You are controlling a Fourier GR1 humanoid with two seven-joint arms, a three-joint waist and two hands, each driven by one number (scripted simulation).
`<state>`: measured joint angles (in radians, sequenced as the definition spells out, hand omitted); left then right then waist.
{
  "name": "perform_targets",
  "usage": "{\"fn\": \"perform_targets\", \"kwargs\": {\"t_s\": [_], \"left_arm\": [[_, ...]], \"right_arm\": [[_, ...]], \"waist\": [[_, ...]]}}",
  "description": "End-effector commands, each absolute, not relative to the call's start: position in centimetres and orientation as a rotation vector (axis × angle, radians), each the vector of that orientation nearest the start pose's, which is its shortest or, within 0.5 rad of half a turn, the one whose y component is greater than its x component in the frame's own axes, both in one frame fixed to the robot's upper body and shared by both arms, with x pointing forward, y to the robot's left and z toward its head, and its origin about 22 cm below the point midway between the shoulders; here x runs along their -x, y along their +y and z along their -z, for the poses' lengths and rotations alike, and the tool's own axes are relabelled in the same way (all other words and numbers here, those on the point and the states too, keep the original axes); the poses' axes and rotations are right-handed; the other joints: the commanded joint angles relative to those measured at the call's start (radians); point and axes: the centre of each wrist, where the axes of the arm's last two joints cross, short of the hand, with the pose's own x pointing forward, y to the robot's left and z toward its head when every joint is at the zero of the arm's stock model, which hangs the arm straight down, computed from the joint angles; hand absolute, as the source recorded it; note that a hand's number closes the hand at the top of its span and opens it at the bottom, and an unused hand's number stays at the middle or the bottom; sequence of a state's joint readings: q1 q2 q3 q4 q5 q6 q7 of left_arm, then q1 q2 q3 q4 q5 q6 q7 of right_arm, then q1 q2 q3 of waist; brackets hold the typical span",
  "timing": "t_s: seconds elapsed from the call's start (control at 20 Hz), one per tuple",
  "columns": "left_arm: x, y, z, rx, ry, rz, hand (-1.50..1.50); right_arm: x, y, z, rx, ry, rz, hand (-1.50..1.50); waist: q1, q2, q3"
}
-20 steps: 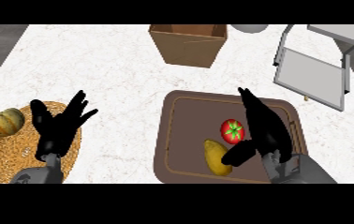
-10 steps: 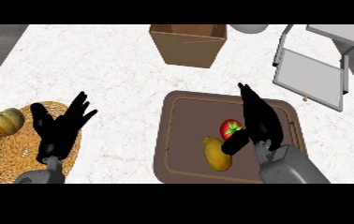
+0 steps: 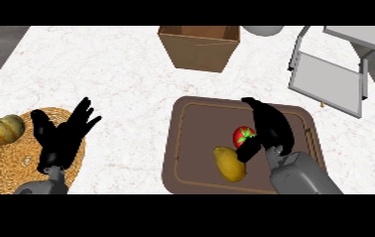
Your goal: Pick the tomato from the tray and place it in the tiered shelf
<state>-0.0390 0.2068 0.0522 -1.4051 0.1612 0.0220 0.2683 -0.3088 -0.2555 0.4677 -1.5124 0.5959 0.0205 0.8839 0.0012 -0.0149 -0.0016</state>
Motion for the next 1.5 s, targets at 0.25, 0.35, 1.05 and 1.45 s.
{"fn": "perform_targets", "kwargs": {"t_s": [0.25, 0.35, 1.05, 1.45], "left_arm": [[-27.1, 29.3, 1.8, -0.079, -1.119, -0.040, 0.00], [-24.6, 29.8, 2.6, -0.088, -1.111, -0.051, 0.00], [-24.9, 29.6, 1.7, -0.094, -1.125, -0.050, 0.00], [-24.1, 30.2, 3.6, -0.093, -1.097, -0.078, 0.00]], "right_arm": [[-26.4, -13.3, -2.0, 0.611, -0.959, -0.989, 1.50], [-25.1, -13.0, -2.3, 0.603, -1.005, -0.995, 1.50], [-31.7, -17.6, -12.4, 0.806, -1.182, -0.584, 1.50], [-29.7, -17.2, -22.3, 1.066, -1.372, -0.393, 1.50]], "waist": [[-0.005, 0.016, 0.002], [-0.002, 0.014, 0.002], [-0.003, 0.010, 0.001], [-0.007, 0.009, 0.000]]}}
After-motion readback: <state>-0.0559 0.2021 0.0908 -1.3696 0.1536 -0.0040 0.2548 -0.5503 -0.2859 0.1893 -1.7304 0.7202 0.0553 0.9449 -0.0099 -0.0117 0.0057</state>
